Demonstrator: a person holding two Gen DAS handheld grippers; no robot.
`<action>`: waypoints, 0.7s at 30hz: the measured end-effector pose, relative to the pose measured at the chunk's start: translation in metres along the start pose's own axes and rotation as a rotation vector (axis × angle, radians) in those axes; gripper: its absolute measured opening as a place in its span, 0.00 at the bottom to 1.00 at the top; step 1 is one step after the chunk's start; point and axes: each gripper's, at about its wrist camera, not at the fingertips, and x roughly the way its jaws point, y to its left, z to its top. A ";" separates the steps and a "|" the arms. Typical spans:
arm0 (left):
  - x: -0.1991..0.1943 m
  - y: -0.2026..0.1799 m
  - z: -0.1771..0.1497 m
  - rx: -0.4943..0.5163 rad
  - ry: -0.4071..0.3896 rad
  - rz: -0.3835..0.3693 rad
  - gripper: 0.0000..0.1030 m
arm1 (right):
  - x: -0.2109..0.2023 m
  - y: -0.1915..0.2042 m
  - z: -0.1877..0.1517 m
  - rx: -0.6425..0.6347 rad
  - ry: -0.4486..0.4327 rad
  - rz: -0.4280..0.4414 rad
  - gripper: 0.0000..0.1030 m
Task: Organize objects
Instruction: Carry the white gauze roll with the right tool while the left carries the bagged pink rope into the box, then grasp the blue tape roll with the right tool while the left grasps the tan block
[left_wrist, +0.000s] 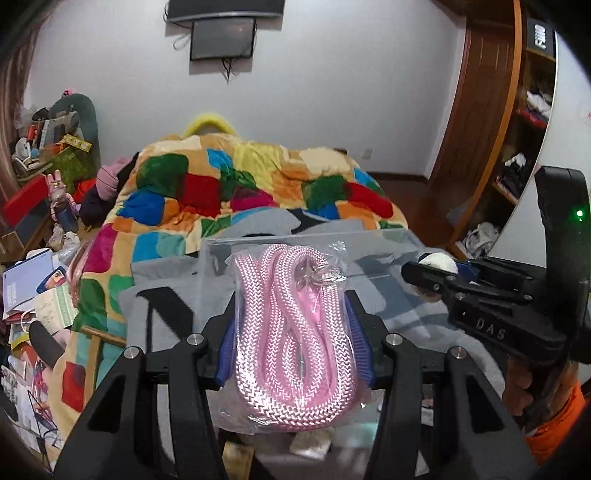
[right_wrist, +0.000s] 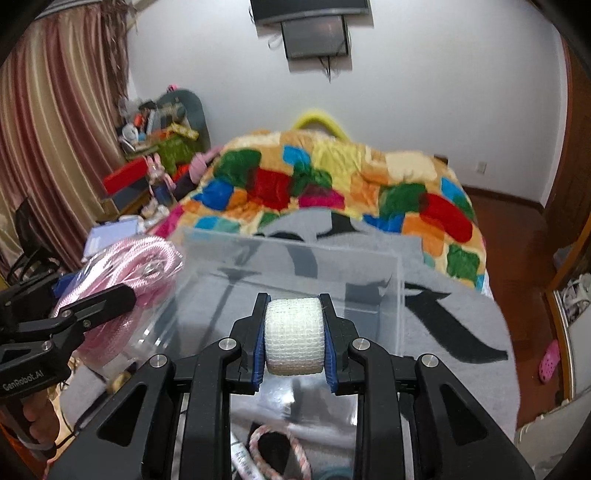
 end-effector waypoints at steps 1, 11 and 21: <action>0.009 -0.001 0.001 0.006 0.015 -0.005 0.50 | 0.006 -0.001 0.000 -0.001 0.015 0.001 0.22; 0.028 -0.005 0.000 0.014 0.058 -0.014 0.50 | 0.038 0.008 -0.012 -0.055 0.134 -0.001 0.22; -0.037 -0.010 0.005 0.077 -0.091 0.033 0.79 | -0.020 0.014 -0.014 -0.075 0.032 0.021 0.48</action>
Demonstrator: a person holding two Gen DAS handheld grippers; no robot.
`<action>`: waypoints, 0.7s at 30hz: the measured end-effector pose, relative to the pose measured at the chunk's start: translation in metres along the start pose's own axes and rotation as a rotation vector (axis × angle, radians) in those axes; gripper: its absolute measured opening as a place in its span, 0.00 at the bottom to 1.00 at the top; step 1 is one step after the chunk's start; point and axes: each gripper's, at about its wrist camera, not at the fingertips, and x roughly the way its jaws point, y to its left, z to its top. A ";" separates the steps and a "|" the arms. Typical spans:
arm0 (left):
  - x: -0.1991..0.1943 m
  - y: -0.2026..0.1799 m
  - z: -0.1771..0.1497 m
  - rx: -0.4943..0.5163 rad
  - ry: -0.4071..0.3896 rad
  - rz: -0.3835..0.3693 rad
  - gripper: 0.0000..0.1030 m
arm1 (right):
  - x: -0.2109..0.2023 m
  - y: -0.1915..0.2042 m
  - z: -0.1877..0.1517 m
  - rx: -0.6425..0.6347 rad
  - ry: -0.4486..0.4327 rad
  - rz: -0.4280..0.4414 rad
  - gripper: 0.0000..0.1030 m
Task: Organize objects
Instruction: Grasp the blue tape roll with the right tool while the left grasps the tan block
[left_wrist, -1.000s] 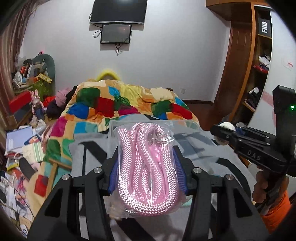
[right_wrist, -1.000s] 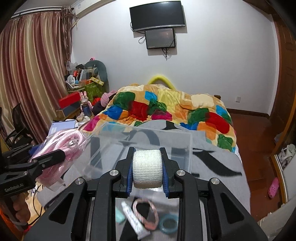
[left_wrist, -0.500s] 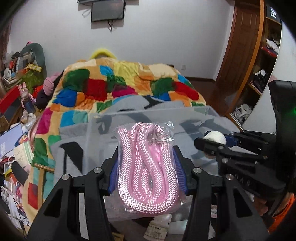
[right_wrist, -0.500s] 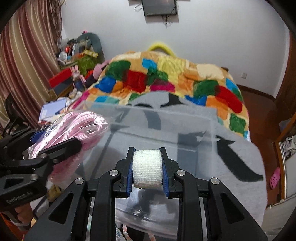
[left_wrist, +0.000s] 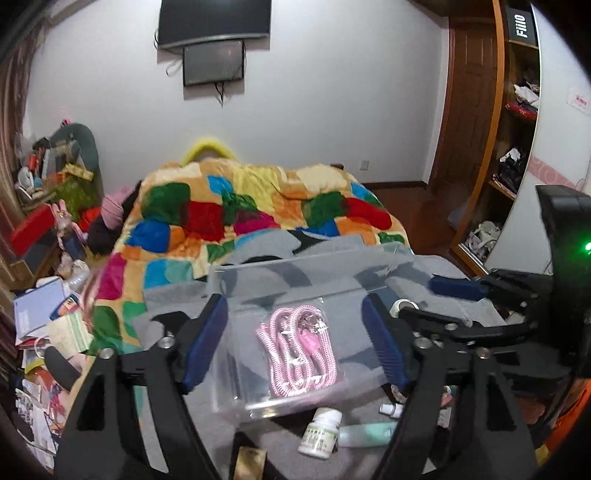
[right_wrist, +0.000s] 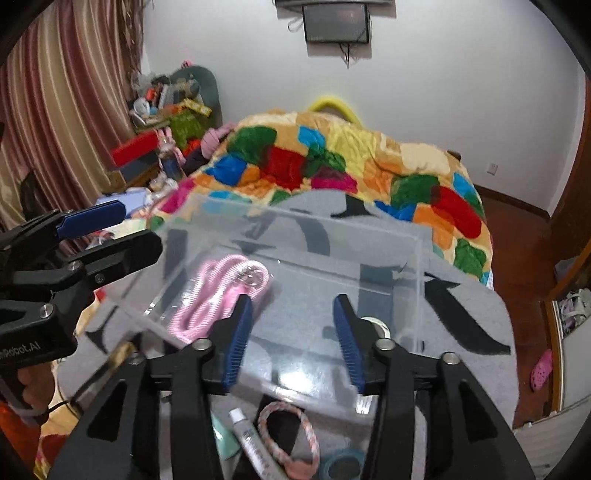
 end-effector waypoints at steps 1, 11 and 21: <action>-0.006 0.000 -0.002 0.003 -0.008 0.006 0.81 | -0.010 0.001 -0.002 -0.002 -0.021 -0.005 0.52; -0.035 -0.002 -0.049 0.031 -0.013 0.031 0.93 | -0.066 -0.009 -0.032 0.029 -0.126 -0.087 0.79; -0.023 0.031 -0.107 -0.074 0.116 0.053 0.93 | -0.057 -0.023 -0.083 0.079 -0.044 -0.097 0.79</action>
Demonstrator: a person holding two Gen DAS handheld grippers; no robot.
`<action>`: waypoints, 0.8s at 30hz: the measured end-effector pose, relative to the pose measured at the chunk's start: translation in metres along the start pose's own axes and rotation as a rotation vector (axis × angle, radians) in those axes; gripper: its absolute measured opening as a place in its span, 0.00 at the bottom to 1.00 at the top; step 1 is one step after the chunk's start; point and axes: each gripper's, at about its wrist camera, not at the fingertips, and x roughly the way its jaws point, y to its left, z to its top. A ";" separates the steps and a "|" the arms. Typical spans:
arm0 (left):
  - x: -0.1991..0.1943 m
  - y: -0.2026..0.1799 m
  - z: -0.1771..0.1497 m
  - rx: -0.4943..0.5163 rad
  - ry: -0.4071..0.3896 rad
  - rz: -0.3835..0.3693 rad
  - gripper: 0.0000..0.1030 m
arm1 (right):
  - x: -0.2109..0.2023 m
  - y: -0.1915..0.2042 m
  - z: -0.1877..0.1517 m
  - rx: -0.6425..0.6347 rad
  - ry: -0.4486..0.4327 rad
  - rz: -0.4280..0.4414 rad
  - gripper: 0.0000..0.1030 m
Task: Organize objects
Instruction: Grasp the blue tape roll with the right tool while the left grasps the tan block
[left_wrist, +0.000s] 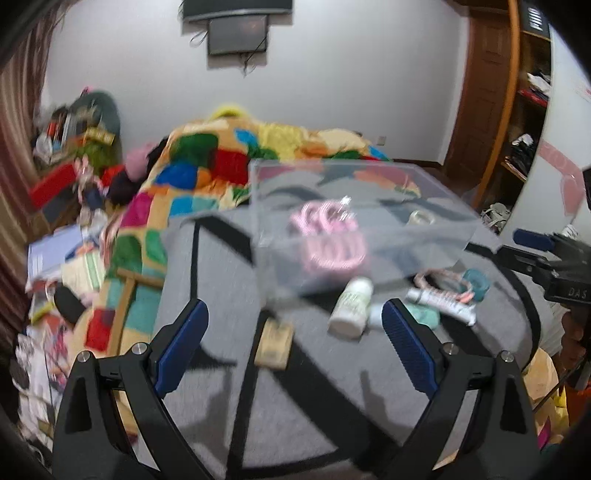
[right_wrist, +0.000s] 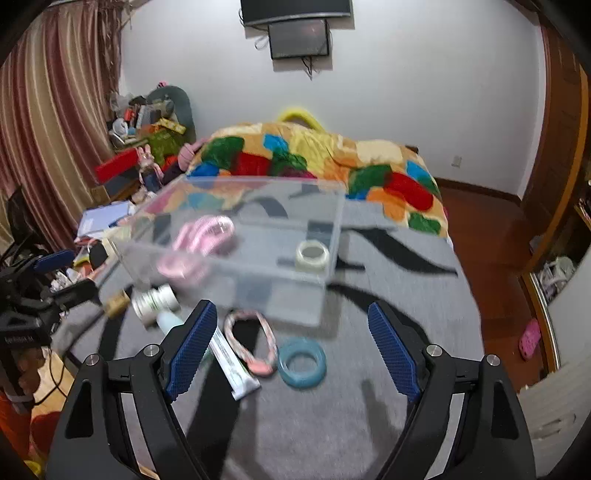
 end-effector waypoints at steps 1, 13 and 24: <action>0.004 0.004 -0.005 -0.013 0.016 0.006 0.93 | 0.004 -0.003 -0.006 0.003 0.016 -0.002 0.79; 0.036 0.013 -0.027 -0.036 0.109 0.031 0.78 | 0.032 -0.021 -0.042 -0.004 0.115 -0.042 0.64; 0.040 0.009 -0.025 -0.027 0.109 0.019 0.22 | 0.047 -0.012 -0.042 -0.019 0.133 0.003 0.34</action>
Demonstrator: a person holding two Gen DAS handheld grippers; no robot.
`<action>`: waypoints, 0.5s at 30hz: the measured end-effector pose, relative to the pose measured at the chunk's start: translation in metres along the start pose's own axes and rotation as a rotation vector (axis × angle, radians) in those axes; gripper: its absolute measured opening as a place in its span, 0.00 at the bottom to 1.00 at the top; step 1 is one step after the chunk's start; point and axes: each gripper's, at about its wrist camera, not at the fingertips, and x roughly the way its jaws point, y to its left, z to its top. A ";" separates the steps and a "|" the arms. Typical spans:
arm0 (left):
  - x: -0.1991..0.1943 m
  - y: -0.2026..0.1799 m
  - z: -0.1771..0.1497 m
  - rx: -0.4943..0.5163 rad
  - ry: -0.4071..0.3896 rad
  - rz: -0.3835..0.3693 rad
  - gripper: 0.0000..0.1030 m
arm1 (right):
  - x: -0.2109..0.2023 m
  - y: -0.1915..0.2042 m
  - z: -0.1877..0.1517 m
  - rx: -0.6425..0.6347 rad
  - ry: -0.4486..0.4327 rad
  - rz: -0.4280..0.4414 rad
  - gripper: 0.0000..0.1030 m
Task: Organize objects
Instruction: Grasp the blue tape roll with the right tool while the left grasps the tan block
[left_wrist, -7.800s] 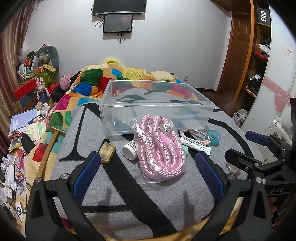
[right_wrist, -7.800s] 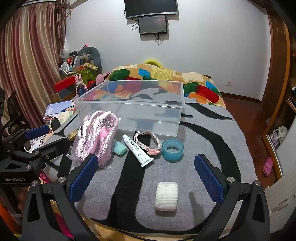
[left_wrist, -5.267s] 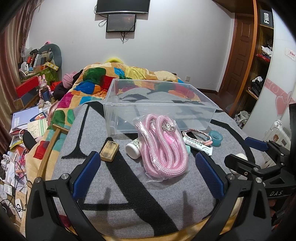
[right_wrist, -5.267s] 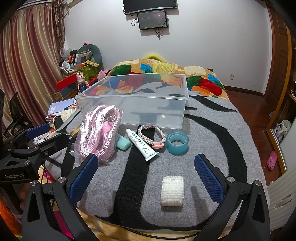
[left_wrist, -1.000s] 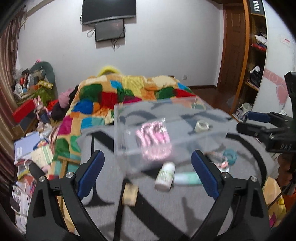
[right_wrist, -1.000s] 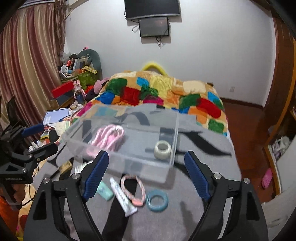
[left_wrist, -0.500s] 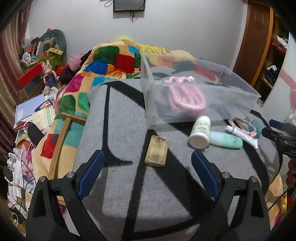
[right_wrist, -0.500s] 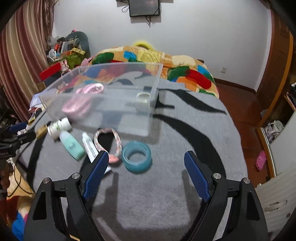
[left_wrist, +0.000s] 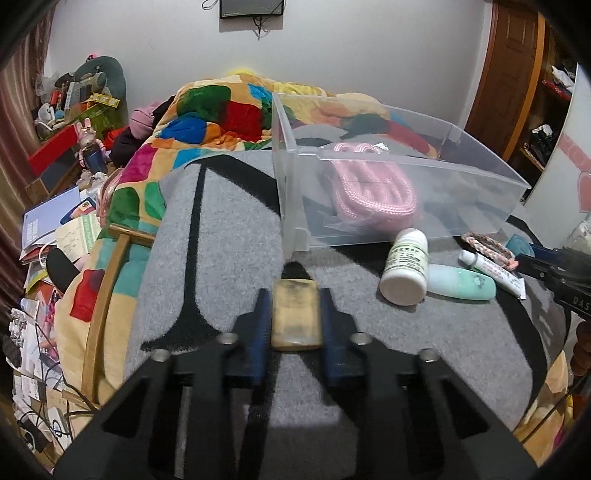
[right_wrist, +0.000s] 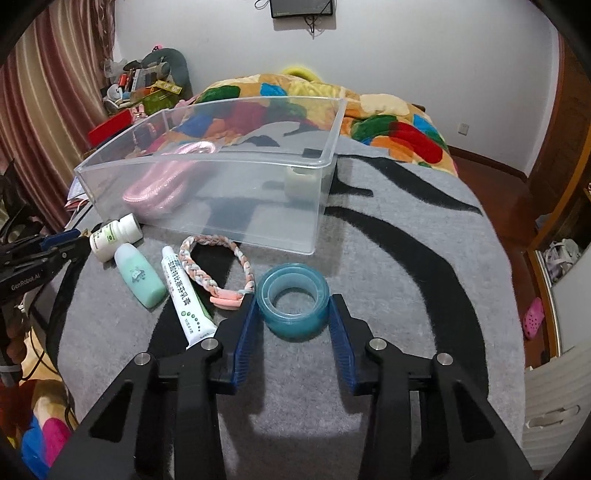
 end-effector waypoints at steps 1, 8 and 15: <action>-0.002 0.000 0.000 0.001 -0.003 0.002 0.22 | -0.002 0.000 0.000 0.000 -0.007 0.001 0.34; -0.017 -0.002 0.004 -0.003 -0.042 -0.004 0.22 | -0.025 0.001 0.005 0.002 -0.067 -0.010 0.34; -0.049 -0.014 0.026 0.018 -0.140 -0.030 0.22 | -0.054 0.008 0.023 -0.005 -0.149 0.016 0.34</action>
